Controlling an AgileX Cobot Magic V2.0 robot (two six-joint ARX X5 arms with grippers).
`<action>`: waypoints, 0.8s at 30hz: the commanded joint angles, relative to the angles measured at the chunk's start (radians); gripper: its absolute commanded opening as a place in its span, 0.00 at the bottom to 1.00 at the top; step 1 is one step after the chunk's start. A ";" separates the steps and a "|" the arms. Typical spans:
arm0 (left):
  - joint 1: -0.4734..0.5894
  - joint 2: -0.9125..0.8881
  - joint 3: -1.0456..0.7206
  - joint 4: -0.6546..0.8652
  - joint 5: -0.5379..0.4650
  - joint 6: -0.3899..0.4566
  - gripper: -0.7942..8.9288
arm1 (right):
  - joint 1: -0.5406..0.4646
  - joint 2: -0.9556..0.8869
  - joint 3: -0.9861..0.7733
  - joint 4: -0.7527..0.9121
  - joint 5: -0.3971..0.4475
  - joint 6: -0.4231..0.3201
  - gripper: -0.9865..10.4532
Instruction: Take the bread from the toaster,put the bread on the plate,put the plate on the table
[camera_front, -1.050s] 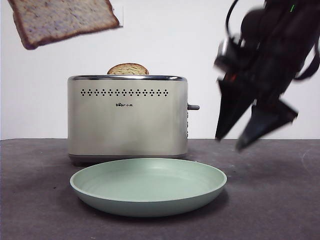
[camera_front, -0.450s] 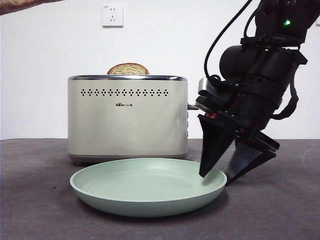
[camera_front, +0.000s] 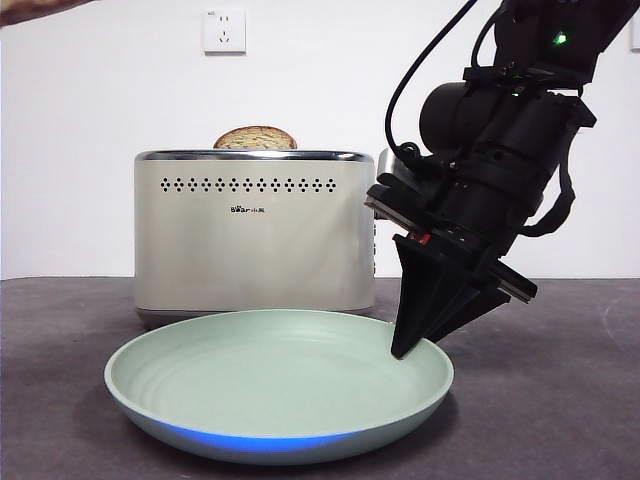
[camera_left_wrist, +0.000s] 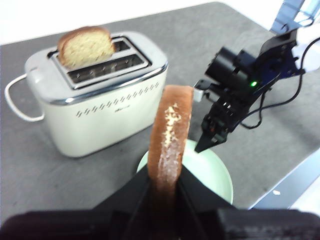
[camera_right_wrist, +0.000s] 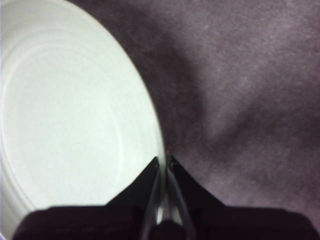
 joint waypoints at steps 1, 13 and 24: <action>-0.003 0.037 -0.007 0.056 0.046 -0.009 0.07 | 0.002 -0.018 0.001 -0.006 0.006 0.021 0.08; -0.002 0.367 -0.007 0.133 0.332 0.047 0.07 | 0.001 -0.294 0.001 -0.040 0.011 0.036 0.08; 0.007 0.637 -0.007 0.272 0.559 0.047 0.07 | -0.001 -0.483 0.001 -0.127 0.015 0.047 0.08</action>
